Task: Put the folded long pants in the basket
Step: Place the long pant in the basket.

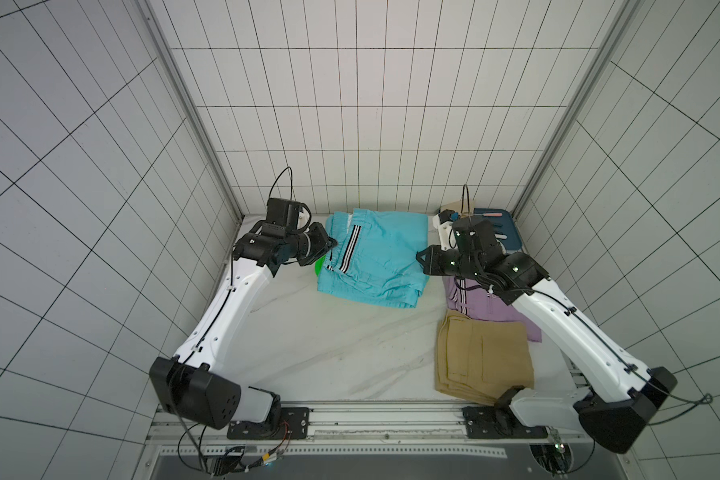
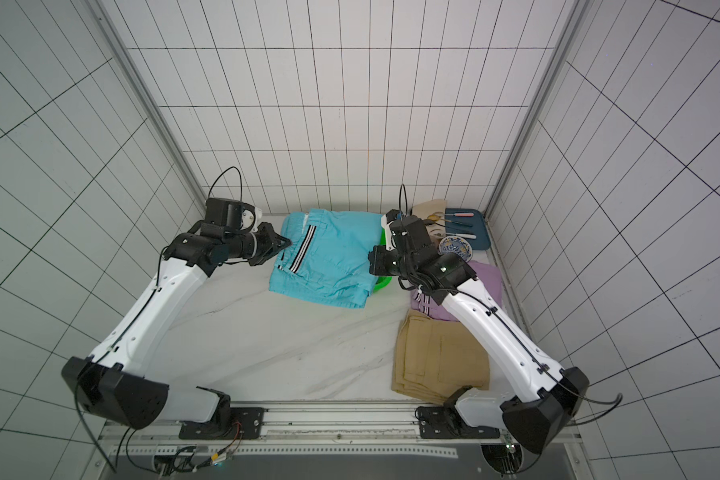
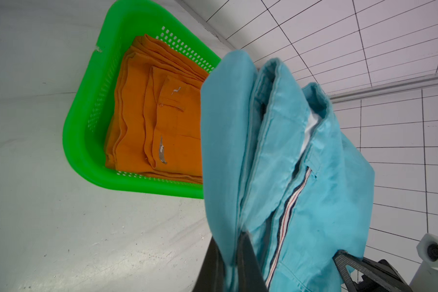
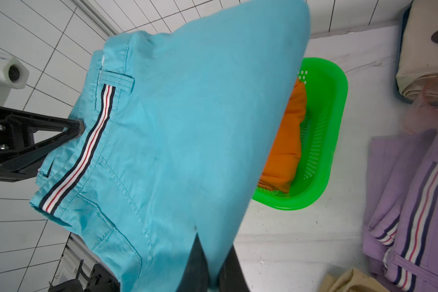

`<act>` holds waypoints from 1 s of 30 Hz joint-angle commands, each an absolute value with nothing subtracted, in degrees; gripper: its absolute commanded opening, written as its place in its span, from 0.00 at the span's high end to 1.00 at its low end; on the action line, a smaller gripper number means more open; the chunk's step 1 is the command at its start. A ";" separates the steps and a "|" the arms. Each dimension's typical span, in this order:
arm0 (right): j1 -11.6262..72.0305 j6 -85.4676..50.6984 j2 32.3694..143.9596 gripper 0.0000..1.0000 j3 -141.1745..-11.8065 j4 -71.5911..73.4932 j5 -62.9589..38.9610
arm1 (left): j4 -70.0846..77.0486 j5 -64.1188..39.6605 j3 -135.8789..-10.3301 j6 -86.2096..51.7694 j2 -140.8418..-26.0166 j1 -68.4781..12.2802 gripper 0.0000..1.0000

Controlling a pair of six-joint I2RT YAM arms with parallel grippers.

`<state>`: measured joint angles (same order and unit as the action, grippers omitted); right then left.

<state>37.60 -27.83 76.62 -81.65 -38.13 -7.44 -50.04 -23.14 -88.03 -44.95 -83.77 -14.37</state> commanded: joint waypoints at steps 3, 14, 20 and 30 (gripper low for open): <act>30.83 -22.42 84.11 1.00 -85.78 -34.98 -9.35 | -46.84 -20.26 -92.18 -43.69 -91.78 -13.40 1.00; 22.55 -18.37 101.99 1.00 -92.55 -31.82 -10.98 | -44.85 -21.80 -103.49 -41.40 -111.31 -11.82 1.00; 22.24 -18.81 109.76 1.00 -96.57 -31.29 -13.78 | -42.56 -20.74 -102.74 -41.48 -115.38 -11.02 1.00; 22.41 -17.31 117.66 1.00 -99.61 -32.83 -11.09 | -40.57 -24.87 -103.06 -40.59 -120.54 -6.84 1.00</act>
<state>24.08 -18.59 116.31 -96.60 -31.09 -16.78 -42.87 -27.11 -101.86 -41.91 -119.94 -9.96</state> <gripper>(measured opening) 0.070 0.089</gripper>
